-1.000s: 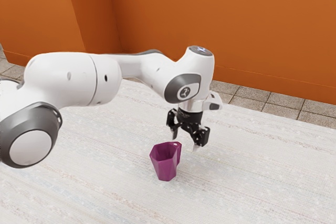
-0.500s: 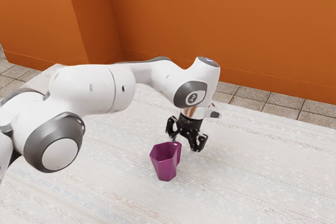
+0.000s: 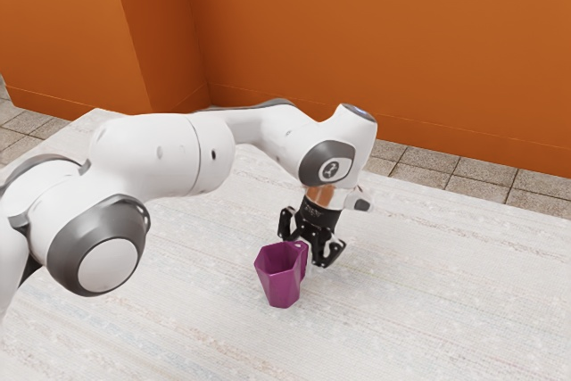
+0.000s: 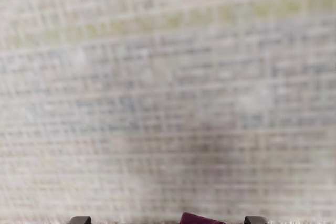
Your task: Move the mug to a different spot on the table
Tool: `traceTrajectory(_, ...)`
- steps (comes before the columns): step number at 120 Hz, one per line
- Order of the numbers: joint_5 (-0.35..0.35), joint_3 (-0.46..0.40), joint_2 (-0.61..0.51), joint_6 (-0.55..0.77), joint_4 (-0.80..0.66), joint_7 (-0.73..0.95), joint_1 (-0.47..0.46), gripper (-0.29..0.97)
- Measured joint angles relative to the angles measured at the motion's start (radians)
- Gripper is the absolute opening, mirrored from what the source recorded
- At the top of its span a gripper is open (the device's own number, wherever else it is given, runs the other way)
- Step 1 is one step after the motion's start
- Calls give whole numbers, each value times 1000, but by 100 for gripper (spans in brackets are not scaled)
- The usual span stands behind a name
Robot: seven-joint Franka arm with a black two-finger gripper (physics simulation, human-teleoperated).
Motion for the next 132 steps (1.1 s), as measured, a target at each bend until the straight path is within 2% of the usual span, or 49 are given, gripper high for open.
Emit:
traceTrajectory(28, -1, -1, 0, -10, 0, 17, -1, 14)
traceTrajectory(83, -3, -8, -1, -97, 5, 31, 17, 8)
traceTrajectory(132, 25, -137, 59, -216, 159, 23, 245, 3)
